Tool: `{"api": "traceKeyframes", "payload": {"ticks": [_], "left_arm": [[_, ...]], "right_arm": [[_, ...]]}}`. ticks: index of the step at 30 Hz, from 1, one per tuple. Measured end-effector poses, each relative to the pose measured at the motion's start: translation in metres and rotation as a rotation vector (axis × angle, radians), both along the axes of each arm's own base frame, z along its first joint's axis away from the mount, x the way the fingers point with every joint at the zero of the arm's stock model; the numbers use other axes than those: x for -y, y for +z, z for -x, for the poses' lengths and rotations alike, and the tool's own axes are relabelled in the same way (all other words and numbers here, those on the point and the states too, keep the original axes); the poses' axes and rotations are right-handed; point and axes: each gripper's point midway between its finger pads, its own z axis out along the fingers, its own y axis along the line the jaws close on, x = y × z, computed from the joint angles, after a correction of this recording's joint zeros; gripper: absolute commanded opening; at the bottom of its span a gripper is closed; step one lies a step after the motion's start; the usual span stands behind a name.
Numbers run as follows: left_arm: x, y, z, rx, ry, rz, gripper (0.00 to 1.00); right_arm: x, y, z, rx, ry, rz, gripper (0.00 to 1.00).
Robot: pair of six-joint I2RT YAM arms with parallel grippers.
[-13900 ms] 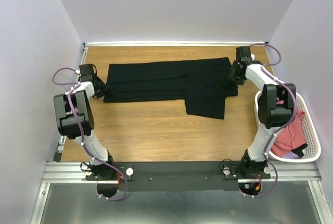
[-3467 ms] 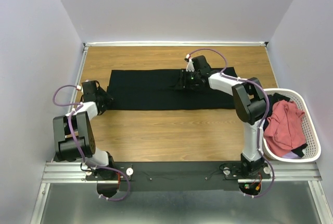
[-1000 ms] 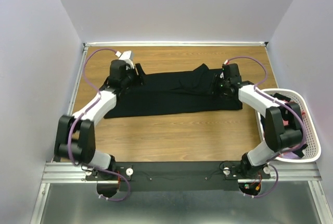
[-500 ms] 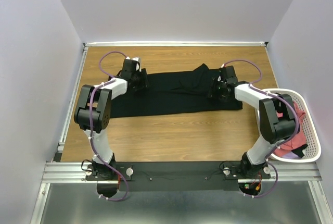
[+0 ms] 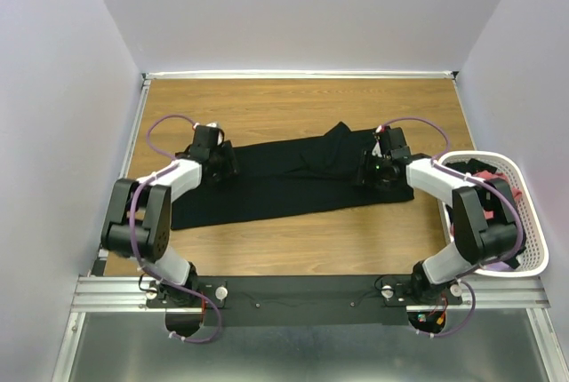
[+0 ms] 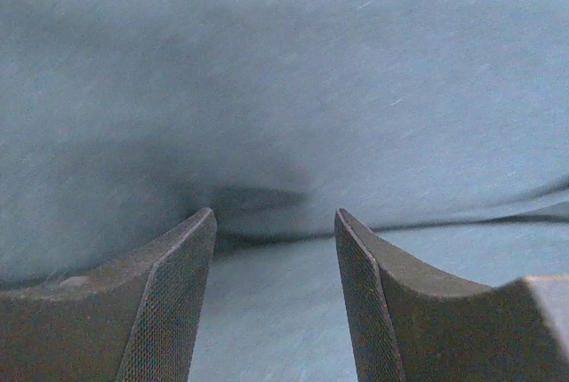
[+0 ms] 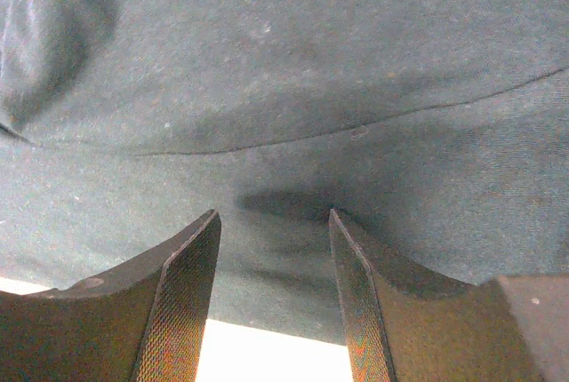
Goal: Fold and stack the t-shirts
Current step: Fold the tshirt
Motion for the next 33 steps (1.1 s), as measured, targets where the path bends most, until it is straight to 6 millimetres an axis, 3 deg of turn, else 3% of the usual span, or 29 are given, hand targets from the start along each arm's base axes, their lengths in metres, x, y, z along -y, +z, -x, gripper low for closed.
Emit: {"api": "traceKeyframes", "payload": {"ticks": [2,6,10,13,15,18,22,26,33], "left_arm": [[-0.005,-0.001,0.015,-0.013,0.011,-0.001,0.65],[-0.009,0.004,0.039,-0.027,0.015,-0.001,0.64],[-0.002,0.028,0.033,0.035,-0.003,0.013,0.64],[0.020,0.054,0.018,0.111,-0.051,0.054,0.60],[0.044,0.069,0.008,0.152,-0.098,0.102,0.60],[0.087,0.077,-0.004,0.160,-0.173,0.169,0.58],[0.134,0.068,-0.011,0.117,-0.253,0.222,0.55],[0.172,0.058,-0.021,0.085,-0.319,0.252,0.50],[0.205,0.040,-0.026,0.038,-0.382,0.264,0.50]], "right_arm": [[0.001,0.000,0.010,-0.020,0.004,0.003,0.61],[0.002,0.000,0.013,-0.030,0.003,0.007,0.61],[0.003,0.005,0.015,-0.043,0.003,0.011,0.61],[0.001,0.021,0.008,-0.006,0.002,0.002,0.60],[-0.001,0.038,-0.003,0.042,0.002,-0.011,0.60],[-0.005,0.056,-0.018,0.098,0.001,-0.025,0.60],[-0.011,0.077,-0.045,0.160,0.012,-0.028,0.58],[-0.015,0.080,-0.076,0.192,0.029,-0.007,0.57],[-0.021,0.073,-0.121,0.216,0.059,0.021,0.57]]}}
